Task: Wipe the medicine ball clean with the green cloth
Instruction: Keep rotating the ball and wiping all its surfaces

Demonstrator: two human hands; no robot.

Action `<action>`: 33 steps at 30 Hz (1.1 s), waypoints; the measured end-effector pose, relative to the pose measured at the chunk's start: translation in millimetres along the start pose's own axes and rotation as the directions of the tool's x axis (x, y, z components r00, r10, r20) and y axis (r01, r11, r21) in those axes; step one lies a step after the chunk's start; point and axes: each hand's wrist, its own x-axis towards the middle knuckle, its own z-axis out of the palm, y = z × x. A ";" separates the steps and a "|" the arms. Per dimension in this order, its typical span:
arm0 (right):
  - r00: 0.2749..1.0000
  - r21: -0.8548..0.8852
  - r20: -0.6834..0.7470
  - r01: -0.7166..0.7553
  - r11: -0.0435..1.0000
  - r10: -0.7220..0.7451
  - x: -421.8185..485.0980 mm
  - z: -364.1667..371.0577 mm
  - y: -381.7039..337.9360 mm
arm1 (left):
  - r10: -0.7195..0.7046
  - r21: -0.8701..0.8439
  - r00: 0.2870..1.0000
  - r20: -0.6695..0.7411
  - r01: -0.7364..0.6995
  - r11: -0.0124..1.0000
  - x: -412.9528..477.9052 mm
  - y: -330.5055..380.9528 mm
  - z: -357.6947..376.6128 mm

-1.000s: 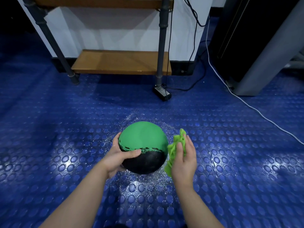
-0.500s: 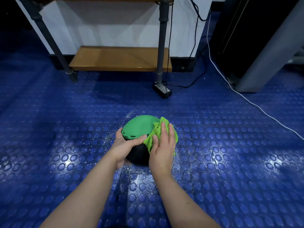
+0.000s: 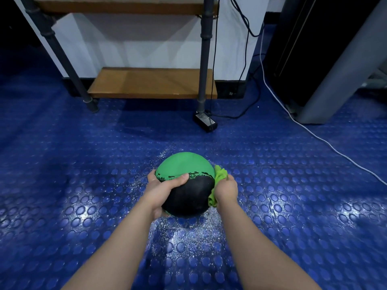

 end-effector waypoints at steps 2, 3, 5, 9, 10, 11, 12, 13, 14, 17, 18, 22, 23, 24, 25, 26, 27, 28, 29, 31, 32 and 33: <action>0.999 -0.056 0.038 -0.013 0.998 0.015 4.2 -1.0 11.6 | -0.014 -0.018 1.000 0.021 0.015 1.000 3.2 -0.8 -8.6; 0.998 -0.042 0.058 -0.014 0.999 0.016 1.1 -0.8 17.2 | -0.022 -0.020 0.999 0.027 0.022 1.000 3.9 -0.9 -13.7; 0.989 0.116 0.146 -0.014 0.993 -0.003 -11.7 -0.2 25.8 | -0.038 -0.030 0.998 0.043 0.039 0.999 6.3 -1.4 -24.8; 0.941 0.490 0.339 -0.180 0.853 0.004 -25.5 8.7 21.4 | -0.048 -0.162 0.997 0.067 0.059 0.985 11.7 -12.8 -43.2; 0.937 0.485 0.349 -0.168 0.858 -0.013 -23.9 10.5 19.8 | -0.052 -0.209 0.996 0.068 0.065 0.976 11.4 -18.7 -44.7; 0.940 0.470 0.341 -0.151 0.870 -0.022 -22.3 10.3 17.3 | -0.056 -0.257 0.996 0.076 0.074 0.964 11.2 -25.9 -44.3; 0.940 0.455 0.338 -0.129 0.881 -0.037 -20.8 8.5 14.6 | -0.067 -0.302 0.994 0.091 0.091 0.949 9.4 -32.9 -41.9; 0.943 0.432 0.328 -0.095 0.897 -0.058 -19.6 4.8 11.3 | -0.084 -0.335 0.990 0.112 0.117 0.935 6.2 -38.4 -37.6; 0.946 0.392 0.316 -0.057 0.918 -0.076 -17.9 -1.1 8.5 | -0.107 -0.344 0.985 0.134 0.147 0.927 2.5 -41.9 -32.4; 0.960 0.183 0.252 0.077 0.980 -0.122 -12.6 -20.6 0.6 | -0.185 -0.354 0.958 0.218 0.254 0.900 -11.8 -45.6 -15.2; 0.962 0.129 0.230 0.121 0.984 -0.148 -12.1 -27.0 -1.7 | -0.206 -0.370 0.948 0.242 0.286 0.884 -15.8 -47.1 -10.8; 0.957 -0.100 0.196 0.239 0.966 -0.216 -14.0 -42.2 -5.7 | -0.275 -0.380 0.922 0.272 0.365 0.850 -26.9 -54.5 0.8; 0.953 -0.138 0.202 0.255 0.957 -0.225 -14.7 -43.4 -5.0 | -0.301 -0.366 0.916 0.264 0.384 0.848 -29.7 -56.6 2.1; 0.952 -0.163 0.205 0.261 0.952 -0.226 -17.8 -45.1 -6.6 | -0.321 -0.353 0.910 0.263 0.401 0.845 -31.7 -59.0 1.7; 0.951 -0.179 0.203 0.268 0.947 -0.231 -20.0 -45.8 -8.3 | -0.340 -0.337 0.903 0.263 0.417 0.844 -33.6 -61.0 0.3; 0.948 -0.190 0.205 0.283 0.940 -0.244 -20.6 -45.6 -9.3 | -0.357 -0.311 0.896 0.264 0.429 0.848 -36.3 -61.3 -1.2; 0.946 -0.204 0.204 0.292 0.935 -0.251 -23.7 -44.7 -12.0 | -0.368 -0.275 0.893 0.259 0.434 0.858 -37.1 -63.0 -3.5; 0.945 -0.216 0.202 0.300 0.929 -0.258 -25.7 -43.7 -14.3 | -0.366 -0.224 0.900 0.238 0.418 0.881 -38.8 -62.7 -4.2; 0.942 -0.221 0.202 0.310 0.925 -0.267 -27.7 -42.1 -16.1 | -0.336 -0.171 0.926 0.173 0.364 0.916 -40.7 -61.7 -4.8; 0.934 -0.235 0.205 0.336 0.912 -0.292 -29.3 -38.0 -16.8 | -0.088 -0.071 0.993 -0.082 0.082 0.994 -40.0 -59.2 -4.8; 0.931 -0.241 0.209 0.345 0.907 -0.299 -31.9 -36.6 -17.1 | 0.131 0.021 0.971 -0.199 -0.130 0.991 -38.9 -56.1 -3.4; 0.924 -0.227 0.208 0.364 0.903 -0.320 -35.0 -36.2 -17.4 | 0.355 0.163 0.899 -0.256 -0.322 0.933 -36.5 -52.6 -2.3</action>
